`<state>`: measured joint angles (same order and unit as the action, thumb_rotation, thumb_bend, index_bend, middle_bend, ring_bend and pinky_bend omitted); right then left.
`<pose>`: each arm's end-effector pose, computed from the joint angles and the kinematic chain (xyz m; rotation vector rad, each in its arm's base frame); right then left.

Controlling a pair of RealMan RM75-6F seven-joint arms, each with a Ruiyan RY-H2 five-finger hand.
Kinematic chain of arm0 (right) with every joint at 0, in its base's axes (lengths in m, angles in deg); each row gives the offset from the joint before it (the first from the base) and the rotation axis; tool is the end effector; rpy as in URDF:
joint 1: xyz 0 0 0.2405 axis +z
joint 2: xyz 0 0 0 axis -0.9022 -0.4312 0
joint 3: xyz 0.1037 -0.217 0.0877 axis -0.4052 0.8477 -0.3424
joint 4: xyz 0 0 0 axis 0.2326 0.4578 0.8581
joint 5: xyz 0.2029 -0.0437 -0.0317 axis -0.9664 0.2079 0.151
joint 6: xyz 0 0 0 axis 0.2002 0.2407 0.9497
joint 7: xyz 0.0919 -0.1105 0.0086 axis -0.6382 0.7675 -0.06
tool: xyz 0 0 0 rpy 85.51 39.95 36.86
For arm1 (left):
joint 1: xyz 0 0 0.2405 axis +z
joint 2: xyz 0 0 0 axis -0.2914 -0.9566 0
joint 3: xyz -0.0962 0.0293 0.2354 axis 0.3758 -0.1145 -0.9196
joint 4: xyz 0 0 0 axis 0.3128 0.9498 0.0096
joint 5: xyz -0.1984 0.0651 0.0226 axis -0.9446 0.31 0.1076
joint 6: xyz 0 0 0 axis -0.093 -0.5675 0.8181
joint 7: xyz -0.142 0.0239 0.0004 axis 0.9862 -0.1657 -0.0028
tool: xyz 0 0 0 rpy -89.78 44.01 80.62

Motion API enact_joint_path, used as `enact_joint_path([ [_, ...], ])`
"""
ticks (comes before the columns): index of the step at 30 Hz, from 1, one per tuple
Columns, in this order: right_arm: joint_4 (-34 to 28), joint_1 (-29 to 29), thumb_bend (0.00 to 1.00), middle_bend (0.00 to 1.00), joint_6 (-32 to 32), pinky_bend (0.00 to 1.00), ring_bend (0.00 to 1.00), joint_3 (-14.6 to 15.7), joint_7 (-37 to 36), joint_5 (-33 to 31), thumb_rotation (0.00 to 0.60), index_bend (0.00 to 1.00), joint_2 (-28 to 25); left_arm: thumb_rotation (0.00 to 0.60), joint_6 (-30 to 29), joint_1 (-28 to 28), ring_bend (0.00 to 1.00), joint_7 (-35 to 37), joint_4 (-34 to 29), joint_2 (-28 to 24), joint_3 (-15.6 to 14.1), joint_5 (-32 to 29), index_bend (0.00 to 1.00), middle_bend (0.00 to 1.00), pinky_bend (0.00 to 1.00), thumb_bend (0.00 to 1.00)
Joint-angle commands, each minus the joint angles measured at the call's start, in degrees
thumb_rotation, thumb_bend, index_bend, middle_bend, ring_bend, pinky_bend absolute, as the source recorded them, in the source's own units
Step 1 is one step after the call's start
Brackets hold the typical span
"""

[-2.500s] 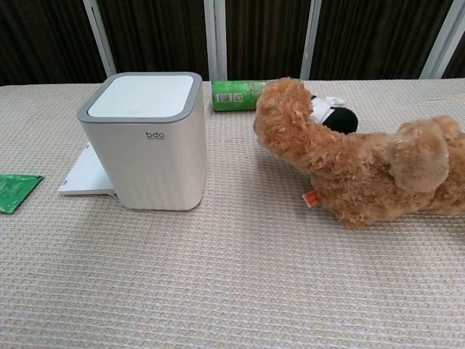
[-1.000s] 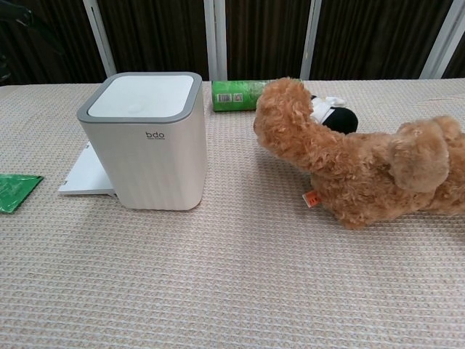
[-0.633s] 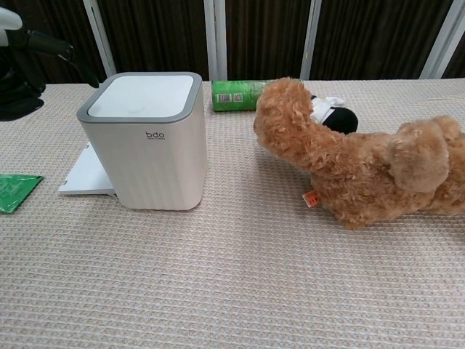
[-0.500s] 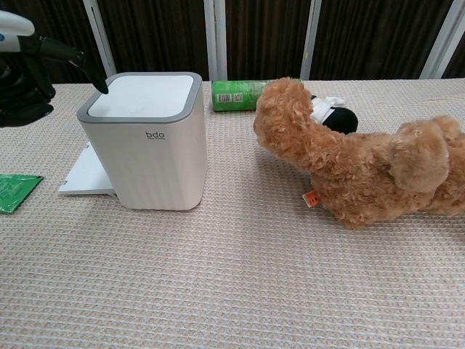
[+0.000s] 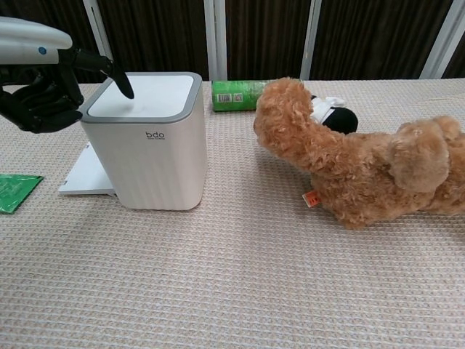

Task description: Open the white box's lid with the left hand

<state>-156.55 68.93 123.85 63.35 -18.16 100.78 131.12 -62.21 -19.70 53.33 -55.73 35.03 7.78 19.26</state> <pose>-0.2962 -0.1768 0.1627 1.4280 -0.8936 0.8792 -0.1202 0.2797 0.0982 -2.0991 -0.6845 -0.8685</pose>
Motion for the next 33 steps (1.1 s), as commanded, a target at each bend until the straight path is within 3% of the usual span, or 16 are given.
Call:
enact_joint_path([
  [1, 0.0, 0.0, 0.19, 0.04, 0.1, 0.0, 0.0, 0.0, -0.2, 0.1, 0.6, 0.15, -0.1, 0.6, 0.3, -0.8, 0.75, -1.3, -0.1, 0.7, -0.3, -1.5, 0.22, 0.8, 0.74, 0.72],
  [16, 0.3, -0.2, 0.19, 0.04, 0.5, 0.0, 0.0, 0.0, -1.2, 0.4, 0.6, 0.15, -0.4, 0.6, 1.0, -3.6, 0.76, -5.9, -0.8, 1.1, -1.9, -6.8, 0.24, 0.8, 0.74, 0.72],
  [24, 0.3, -0.2, 0.19, 0.04, 0.6, 0.0, 0.0, 0.1, -1.1, 0.6, 0.6, 0.15, -0.4, 0.6, -1.6, -3.5, 0.76, -7.2, -3.7, -0.3, -2.1, -6.4, 0.24, 0.8, 0.74, 0.71],
  [29, 0.3, -0.2, 0.19, 0.04, 0.6, 0.0, 0.0, 0.0, -1.1, 0.5, 0.6, 0.15, -0.3, 0.6, -5.1, -2.7, 0.71, -5.4, -5.7, -0.7, -0.9, -4.0, 0.23, 0.71, 0.74, 0.54],
  [33, 0.4, -0.2, 0.19, 0.04, 0.5, 0.0, 0.0, 0.1, -1.1, 0.5, 0.6, 0.15, -0.3, 0.6, -13.5, 0.9, 0.57, 0.3, -7.9, -0.9, 0.7, 3.7, 0.23, 0.55, 0.69, 0.41],
])
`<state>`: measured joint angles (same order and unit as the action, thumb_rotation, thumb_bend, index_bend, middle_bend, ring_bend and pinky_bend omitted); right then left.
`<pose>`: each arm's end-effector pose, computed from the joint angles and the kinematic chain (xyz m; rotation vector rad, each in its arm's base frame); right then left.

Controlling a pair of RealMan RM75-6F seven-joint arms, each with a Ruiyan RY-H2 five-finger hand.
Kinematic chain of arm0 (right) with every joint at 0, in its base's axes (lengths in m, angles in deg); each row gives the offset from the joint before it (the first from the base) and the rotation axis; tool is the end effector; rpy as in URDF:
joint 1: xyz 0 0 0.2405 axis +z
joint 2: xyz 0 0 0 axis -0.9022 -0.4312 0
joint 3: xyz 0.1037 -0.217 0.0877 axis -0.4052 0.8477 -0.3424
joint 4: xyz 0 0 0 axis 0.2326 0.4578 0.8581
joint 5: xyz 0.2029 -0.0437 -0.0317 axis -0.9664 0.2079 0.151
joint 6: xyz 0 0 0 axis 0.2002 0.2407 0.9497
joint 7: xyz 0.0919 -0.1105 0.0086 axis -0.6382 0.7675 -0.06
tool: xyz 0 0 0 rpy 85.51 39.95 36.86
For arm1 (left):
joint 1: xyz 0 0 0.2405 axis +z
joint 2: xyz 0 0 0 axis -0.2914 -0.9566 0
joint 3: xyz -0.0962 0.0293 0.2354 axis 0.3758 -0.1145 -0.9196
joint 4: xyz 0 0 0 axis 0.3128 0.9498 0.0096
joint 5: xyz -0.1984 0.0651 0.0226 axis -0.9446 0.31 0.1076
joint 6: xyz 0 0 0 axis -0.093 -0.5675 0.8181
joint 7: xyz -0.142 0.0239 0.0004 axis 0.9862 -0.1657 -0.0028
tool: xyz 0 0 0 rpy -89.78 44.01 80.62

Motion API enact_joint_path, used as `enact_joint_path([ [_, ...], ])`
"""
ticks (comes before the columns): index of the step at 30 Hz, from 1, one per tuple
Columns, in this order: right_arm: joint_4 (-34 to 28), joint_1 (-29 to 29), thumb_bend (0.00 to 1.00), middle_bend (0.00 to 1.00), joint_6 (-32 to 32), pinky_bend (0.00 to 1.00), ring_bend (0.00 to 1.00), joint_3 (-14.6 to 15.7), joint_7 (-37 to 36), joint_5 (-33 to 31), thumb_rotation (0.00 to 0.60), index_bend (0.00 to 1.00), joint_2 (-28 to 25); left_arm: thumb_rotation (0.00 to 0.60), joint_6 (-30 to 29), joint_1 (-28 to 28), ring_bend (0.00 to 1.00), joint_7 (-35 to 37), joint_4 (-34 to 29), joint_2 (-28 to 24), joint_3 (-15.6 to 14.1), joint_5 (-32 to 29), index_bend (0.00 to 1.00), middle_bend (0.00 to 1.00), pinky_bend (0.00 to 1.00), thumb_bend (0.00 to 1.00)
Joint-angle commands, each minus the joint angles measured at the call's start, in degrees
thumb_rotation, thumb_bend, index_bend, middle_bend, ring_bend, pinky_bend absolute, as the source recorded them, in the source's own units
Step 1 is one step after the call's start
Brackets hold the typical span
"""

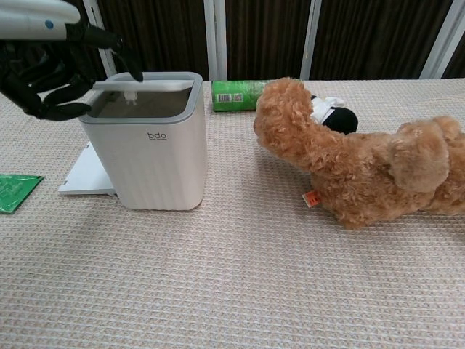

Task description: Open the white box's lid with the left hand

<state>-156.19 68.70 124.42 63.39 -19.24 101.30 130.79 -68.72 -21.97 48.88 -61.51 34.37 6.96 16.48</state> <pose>-0.2970 -0.1756 0.1658 1.4244 -0.8907 0.8913 -0.0932 0.2725 0.1090 -2.0471 -0.6431 -0.9528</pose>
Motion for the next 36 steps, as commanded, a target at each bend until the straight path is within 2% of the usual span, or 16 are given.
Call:
enact_joint_path([
  [1, 0.0, 0.1, 0.19, 0.04, -0.1, 0.0, 0.0, 0.1, 0.0, 0.0, 0.6, 0.15, 0.0, 0.6, -10.1, 4.9, 0.51, 5.9, -2.6, -0.6, 1.1, 9.6, 0.23, 0.49, 0.63, 0.36],
  [4, 0.0, 0.1, 0.19, 0.04, -0.3, 0.0, 0.0, 0.1, 0.1, 0.1, 0.6, 0.15, 0.1, 0.6, -17.8, 10.9, 0.36, 4.7, -4.6, -3.0, -1.7, 14.9, 0.23, 0.38, 0.47, 0.25],
  [7, 0.0, 0.2, 0.19, 0.04, -0.3, 0.0, 0.0, 0.2, 0.1, 0.4, 0.6, 0.15, 0.1, 0.6, -23.9, 18.1, 0.26, -1.1, -6.9, -6.3, -6.7, 17.0, 0.21, 0.3, 0.34, 0.18],
  [10, -0.1, 0.2, 0.19, 0.04, -0.2, 0.0, 0.0, 0.3, -0.1, 0.8, 0.6, 0.15, 0.0, 0.6, -29.6, 24.9, 0.21, -4.7, -5.8, -6.9, -11.3, 18.5, 0.19, 0.25, 0.28, 0.17],
  [13, -0.1, 0.1, 0.19, 0.04, 0.1, 0.0, 0.0, 0.3, -0.2, 1.0, 0.6, 0.15, 0.1, 0.6, -33.7, 29.2, 0.16, -1.4, -1.9, -5.7, -13.2, 19.4, 0.18, 0.2, 0.24, 0.17],
  [18, 0.1, 0.1, 0.19, 0.04, 0.6, 0.0, 0.0, 0.4, -0.4, 1.8, 0.6, 0.15, 0.3, 0.6, -38.8, 34.4, 0.11, 10.5, 8.4, -3.2, -13.8, 17.4, 0.18, 0.15, 0.21, 0.14],
  [20, 0.2, 0.0, 0.19, 0.04, 1.4, 0.0, 0.0, 0.5, -0.8, 2.9, 0.6, 0.15, 0.3, 0.6, -38.8, 36.0, 0.1, 17.9, 13.7, -1.9, -14.3, 15.9, 0.18, 0.14, 0.2, 0.14],
  [23, 0.4, -0.2, 0.19, 0.04, 2.0, 0.0, 0.0, 0.7, -1.0, 3.7, 0.6, 0.15, 0.3, 0.6, -39.5, 36.9, 0.08, 24.2, 19.6, -0.1, -13.7, 16.7, 0.18, 0.12, 0.19, 0.14],
  [29, 0.7, -0.1, 0.19, 0.04, 2.1, 0.0, 0.0, 0.6, -1.0, 3.8, 0.6, 0.15, 0.4, 0.6, -39.6, 37.1, 0.05, 28.0, 22.9, 0.1, -12.9, 18.2, 0.17, 0.12, 0.15, 0.14],
  [33, 0.8, 0.2, 0.19, 0.04, 1.2, 0.0, 0.0, 0.7, -0.3, 3.6, 0.6, 0.15, 0.8, 0.6, -38.5, 37.3, 0.05, 30.1, 23.2, -0.6, -12.9, 18.4, 0.16, 0.11, 0.09, 0.14],
  [36, 0.3, 0.3, 0.19, 0.04, 0.7, 0.0, 0.0, 0.8, 0.5, 3.3, 0.6, 0.15, 0.8, 0.6, -38.5, 37.9, 0.05, 30.4, 23.2, -1.1, -12.9, 18.5, 0.16, 0.11, 0.08, 0.14],
])
